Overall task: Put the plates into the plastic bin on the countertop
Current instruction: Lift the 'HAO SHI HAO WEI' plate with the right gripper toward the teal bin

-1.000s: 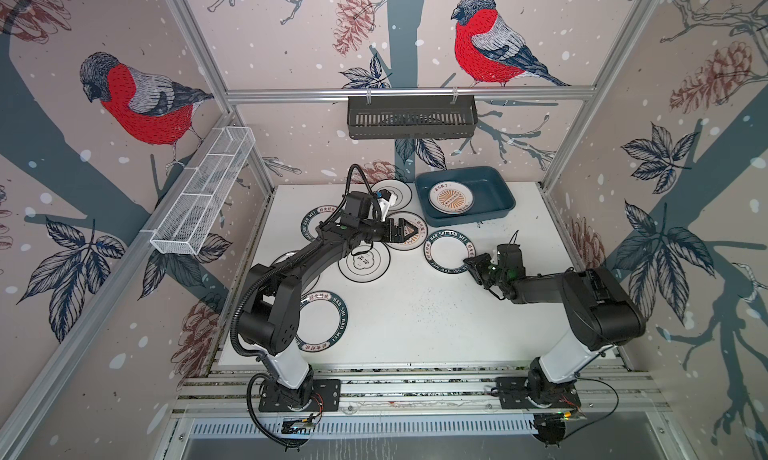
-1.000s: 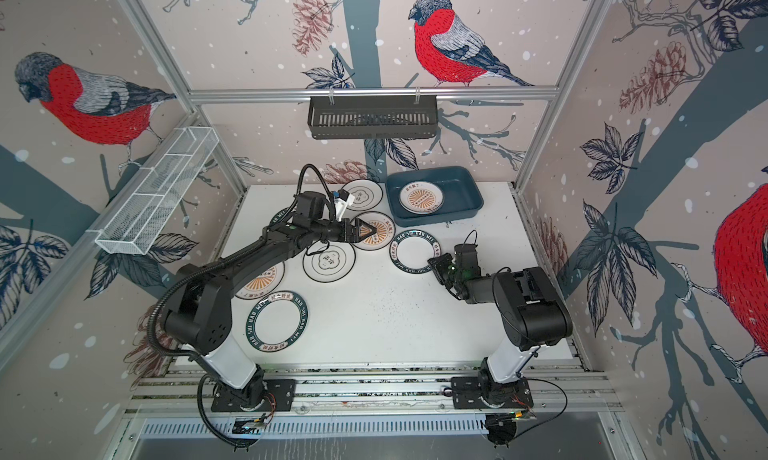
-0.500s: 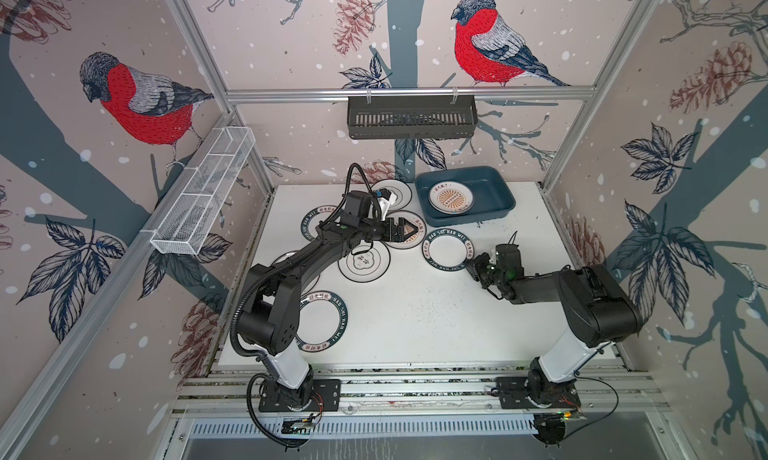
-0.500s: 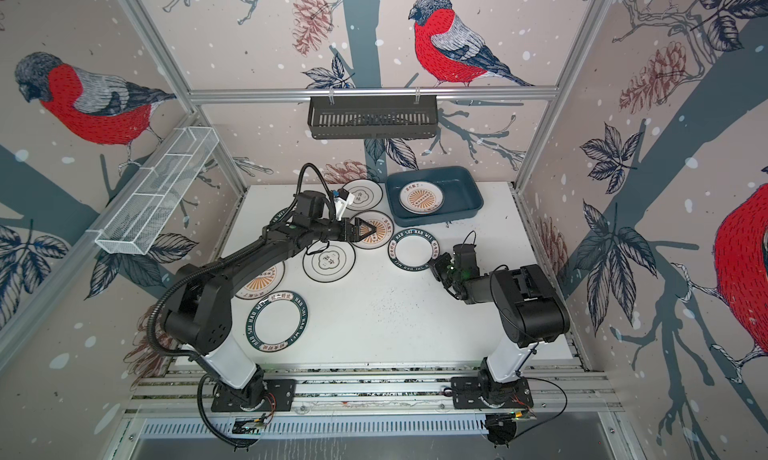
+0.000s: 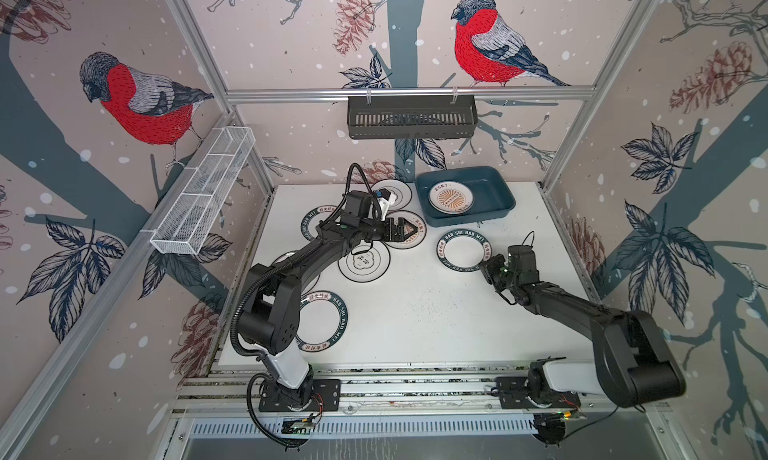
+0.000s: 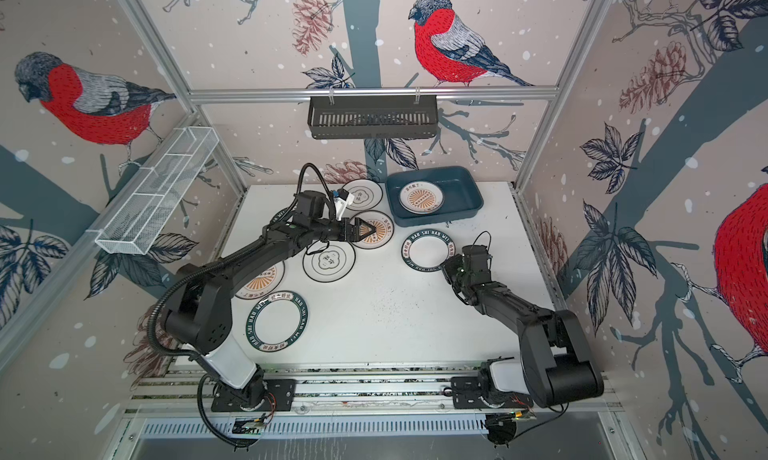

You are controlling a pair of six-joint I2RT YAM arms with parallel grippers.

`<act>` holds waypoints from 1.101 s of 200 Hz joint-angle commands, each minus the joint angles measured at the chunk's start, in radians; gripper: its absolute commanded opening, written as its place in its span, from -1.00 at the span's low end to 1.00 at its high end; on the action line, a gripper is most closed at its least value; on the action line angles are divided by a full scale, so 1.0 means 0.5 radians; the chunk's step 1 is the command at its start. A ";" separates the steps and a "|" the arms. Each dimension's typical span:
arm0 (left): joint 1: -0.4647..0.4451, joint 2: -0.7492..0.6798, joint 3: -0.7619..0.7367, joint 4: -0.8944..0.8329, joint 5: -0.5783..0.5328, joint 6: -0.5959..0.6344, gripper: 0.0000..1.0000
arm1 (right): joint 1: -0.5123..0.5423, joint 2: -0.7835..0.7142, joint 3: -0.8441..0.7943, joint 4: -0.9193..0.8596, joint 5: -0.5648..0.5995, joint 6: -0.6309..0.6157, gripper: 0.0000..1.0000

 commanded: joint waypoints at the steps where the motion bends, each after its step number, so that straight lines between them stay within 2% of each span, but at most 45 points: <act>1: 0.000 0.022 0.027 0.078 0.070 -0.024 0.92 | -0.030 -0.186 0.013 -0.299 0.151 -0.103 -0.96; 51: -0.023 0.161 0.138 0.166 0.149 -0.137 0.92 | -0.128 -0.470 0.106 -0.494 0.154 -0.234 -0.96; 97: -0.062 0.300 0.312 0.224 0.136 -0.227 0.93 | -0.196 -0.441 0.365 -0.519 0.130 -0.380 -0.96; 157: -0.061 0.513 0.603 0.258 0.099 -0.378 0.92 | -0.263 -0.099 0.819 -0.491 -0.008 -0.522 -0.96; 172: -0.061 0.559 0.670 0.248 0.066 -0.397 0.92 | -0.267 0.064 0.944 -0.485 -0.038 -0.555 -0.96; 220: -0.061 0.668 0.854 0.106 -0.074 -0.355 0.93 | -0.267 0.489 1.327 -0.506 -0.112 -0.634 -0.96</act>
